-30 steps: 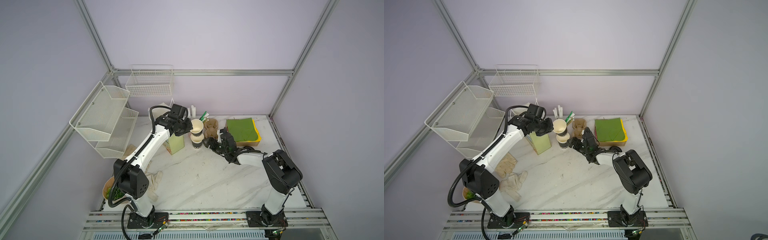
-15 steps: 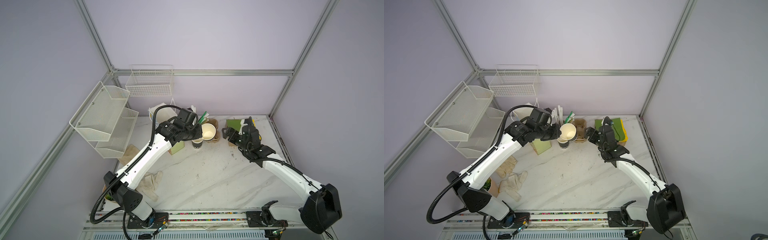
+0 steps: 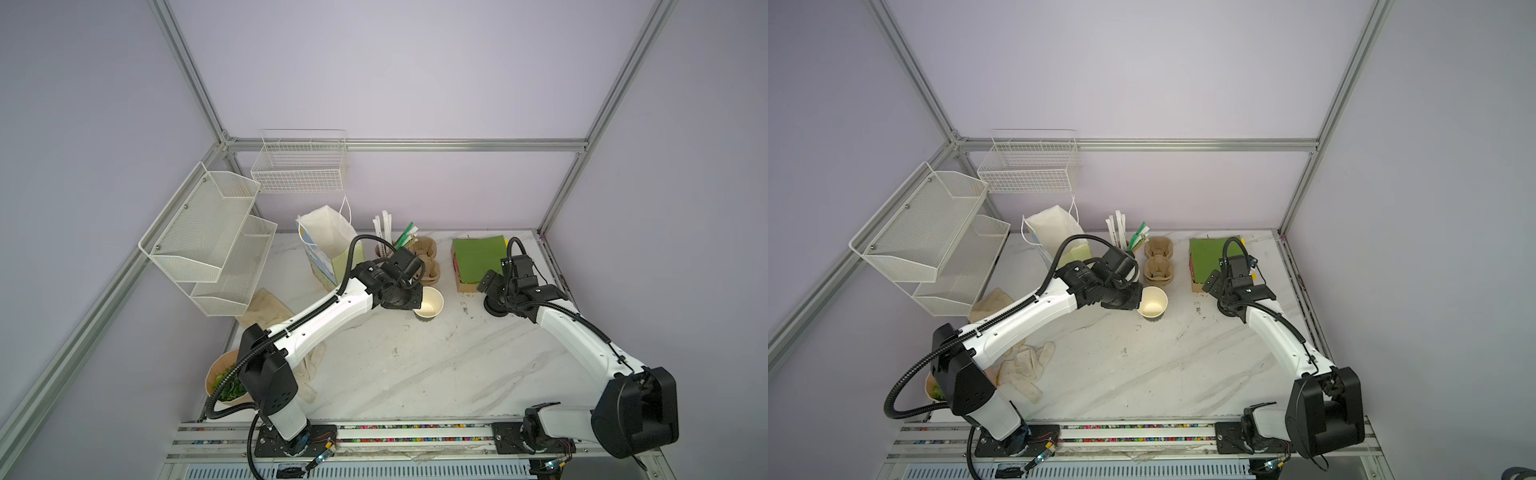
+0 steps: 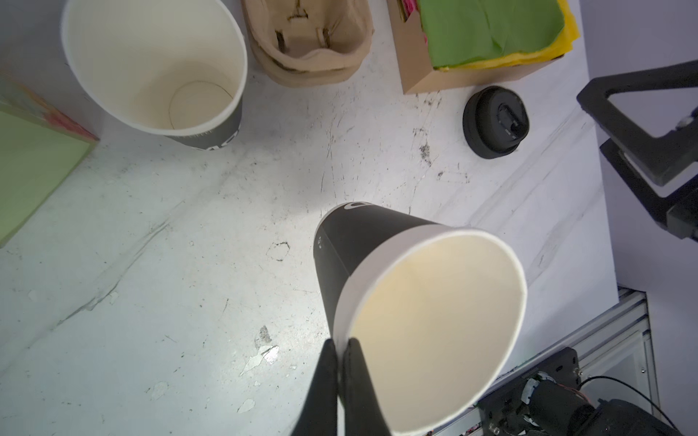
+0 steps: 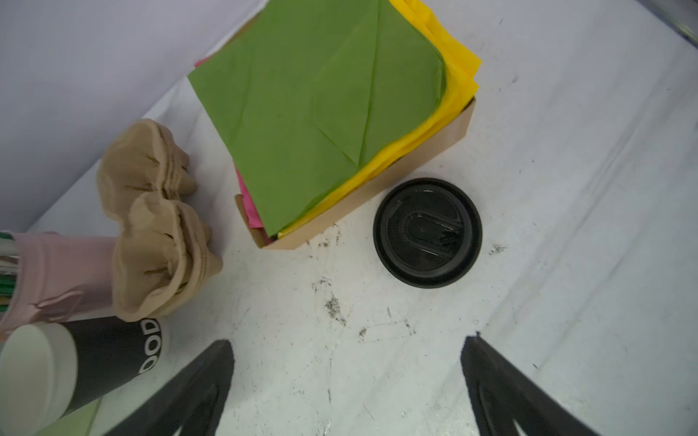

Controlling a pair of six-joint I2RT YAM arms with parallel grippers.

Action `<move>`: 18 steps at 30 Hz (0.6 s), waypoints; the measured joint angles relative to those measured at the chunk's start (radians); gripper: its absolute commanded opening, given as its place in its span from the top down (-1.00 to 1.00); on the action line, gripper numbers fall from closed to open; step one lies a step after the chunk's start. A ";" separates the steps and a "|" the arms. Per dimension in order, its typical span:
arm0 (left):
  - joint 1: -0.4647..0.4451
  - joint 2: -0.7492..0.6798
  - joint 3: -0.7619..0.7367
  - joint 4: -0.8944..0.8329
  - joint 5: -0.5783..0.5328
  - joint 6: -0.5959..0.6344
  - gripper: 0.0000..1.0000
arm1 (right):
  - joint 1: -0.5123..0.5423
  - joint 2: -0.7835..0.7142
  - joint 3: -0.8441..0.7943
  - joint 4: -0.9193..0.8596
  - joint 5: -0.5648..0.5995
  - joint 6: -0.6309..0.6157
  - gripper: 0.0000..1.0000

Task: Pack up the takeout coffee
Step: 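Set the cup upright with the left gripper while the right gripper moves over the lid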

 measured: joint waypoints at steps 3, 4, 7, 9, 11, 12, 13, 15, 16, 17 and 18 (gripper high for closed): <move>-0.024 0.041 -0.014 0.014 0.000 0.002 1.00 | -0.030 0.011 -0.001 -0.020 0.002 0.006 -0.95; -0.031 0.052 -0.019 0.024 0.000 0.002 1.00 | -0.040 0.011 -0.001 -0.025 0.004 0.007 -0.95; -0.044 0.076 -0.038 0.043 0.002 0.002 0.88 | -0.068 0.033 0.010 -0.035 0.006 0.007 -0.95; -0.050 0.089 -0.045 0.049 0.006 0.002 0.88 | -0.086 0.068 0.017 -0.036 0.005 0.006 -0.95; -0.055 0.101 -0.045 0.057 0.011 0.002 0.87 | -0.108 0.108 0.018 -0.037 -0.008 0.006 -0.94; -0.056 0.105 -0.045 0.061 0.013 0.002 0.85 | -0.119 0.126 0.018 -0.038 -0.017 0.005 -0.93; -0.056 0.110 -0.045 0.067 0.016 0.002 0.84 | -0.130 0.143 0.018 -0.039 -0.024 0.003 -0.92; -0.057 0.116 -0.045 0.073 0.021 0.002 0.80 | -0.143 0.175 0.021 -0.043 -0.039 -0.001 -0.91; -0.057 0.118 -0.045 0.076 0.024 0.003 0.77 | -0.150 0.190 0.025 -0.047 -0.046 -0.002 -0.90; -0.058 0.120 -0.045 0.078 0.026 0.003 0.74 | -0.152 0.205 0.031 -0.050 -0.053 -0.003 -0.90; -0.058 0.121 -0.045 0.080 0.028 0.005 0.74 | -0.154 0.218 0.038 -0.051 -0.061 -0.005 -0.89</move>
